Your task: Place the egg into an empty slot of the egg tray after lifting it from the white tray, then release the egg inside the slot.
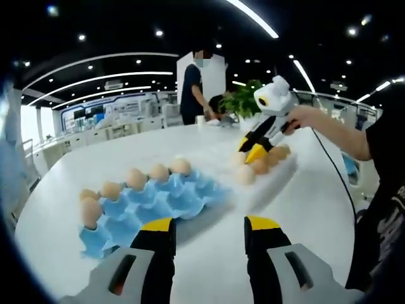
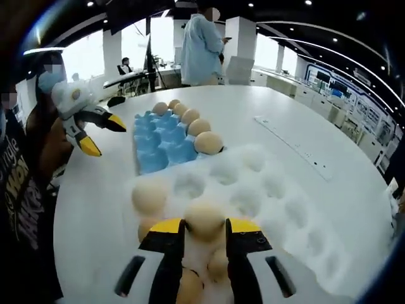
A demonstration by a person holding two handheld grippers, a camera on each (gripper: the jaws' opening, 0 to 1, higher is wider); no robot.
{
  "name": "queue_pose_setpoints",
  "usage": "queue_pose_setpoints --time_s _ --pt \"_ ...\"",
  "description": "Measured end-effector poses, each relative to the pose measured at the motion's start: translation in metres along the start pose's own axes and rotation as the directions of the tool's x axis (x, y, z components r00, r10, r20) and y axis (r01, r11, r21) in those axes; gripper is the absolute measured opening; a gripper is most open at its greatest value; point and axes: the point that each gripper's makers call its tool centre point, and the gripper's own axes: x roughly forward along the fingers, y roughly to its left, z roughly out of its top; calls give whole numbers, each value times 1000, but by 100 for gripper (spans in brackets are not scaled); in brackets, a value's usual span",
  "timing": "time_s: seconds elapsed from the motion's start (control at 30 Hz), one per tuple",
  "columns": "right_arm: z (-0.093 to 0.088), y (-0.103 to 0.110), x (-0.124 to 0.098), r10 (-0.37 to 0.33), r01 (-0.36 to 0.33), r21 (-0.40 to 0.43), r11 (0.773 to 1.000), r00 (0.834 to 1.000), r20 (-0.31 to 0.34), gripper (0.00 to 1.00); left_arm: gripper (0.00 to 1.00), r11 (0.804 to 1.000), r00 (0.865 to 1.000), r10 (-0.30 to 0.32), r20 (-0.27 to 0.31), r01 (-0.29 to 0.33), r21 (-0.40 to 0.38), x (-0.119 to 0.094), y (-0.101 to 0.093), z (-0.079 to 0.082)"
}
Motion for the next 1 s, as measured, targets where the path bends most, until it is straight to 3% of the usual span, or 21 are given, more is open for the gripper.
queue_pose_setpoints --time_s 0.33,0.63,0.77,1.0 --pt "1 -1 3 22 -22 -9 1000 1000 -7 28 44 1000 999 14 29 -14 3 2 5 9" --pt "3 1 5 8 -11 -104 995 999 -37 28 43 999 998 31 57 -33 21 0 7 17" --pt "1 -3 5 30 -31 -42 999 999 -17 28 43 999 998 41 44 -42 23 2 10 17" --pt "2 -2 5 20 -20 -3 1000 999 30 28 43 999 998 35 51 -36 16 5 7 17"
